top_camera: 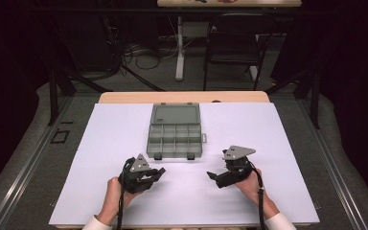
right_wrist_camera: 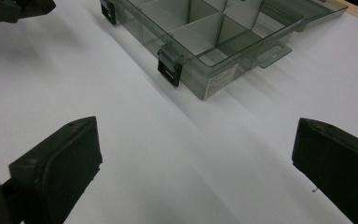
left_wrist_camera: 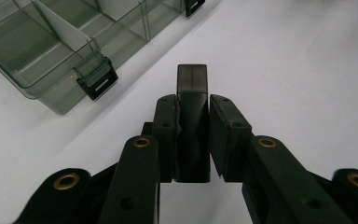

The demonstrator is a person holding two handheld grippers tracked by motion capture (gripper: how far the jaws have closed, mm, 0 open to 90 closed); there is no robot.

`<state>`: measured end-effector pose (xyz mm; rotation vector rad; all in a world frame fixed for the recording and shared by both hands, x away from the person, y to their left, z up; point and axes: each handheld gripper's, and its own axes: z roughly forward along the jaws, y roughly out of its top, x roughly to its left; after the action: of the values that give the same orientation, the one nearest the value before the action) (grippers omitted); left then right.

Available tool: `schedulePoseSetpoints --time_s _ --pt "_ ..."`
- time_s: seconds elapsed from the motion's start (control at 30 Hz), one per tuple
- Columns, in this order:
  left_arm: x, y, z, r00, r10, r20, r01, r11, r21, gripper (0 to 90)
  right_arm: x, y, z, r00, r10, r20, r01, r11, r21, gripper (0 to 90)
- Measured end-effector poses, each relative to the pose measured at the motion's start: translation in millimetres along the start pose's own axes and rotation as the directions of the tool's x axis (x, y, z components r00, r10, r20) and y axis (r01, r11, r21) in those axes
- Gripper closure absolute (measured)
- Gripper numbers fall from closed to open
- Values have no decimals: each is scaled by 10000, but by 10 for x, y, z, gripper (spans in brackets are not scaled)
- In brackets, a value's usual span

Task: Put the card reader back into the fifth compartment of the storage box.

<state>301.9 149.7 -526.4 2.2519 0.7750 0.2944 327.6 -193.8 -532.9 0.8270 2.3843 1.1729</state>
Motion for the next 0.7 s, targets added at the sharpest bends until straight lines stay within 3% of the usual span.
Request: schedulePoseSetpoints --time_s 0.7 --pt "73 16 -42 9986 -184 -496 141 9962 -860 732 6 4 2 10000 -15 18 15 10000 -76 6"
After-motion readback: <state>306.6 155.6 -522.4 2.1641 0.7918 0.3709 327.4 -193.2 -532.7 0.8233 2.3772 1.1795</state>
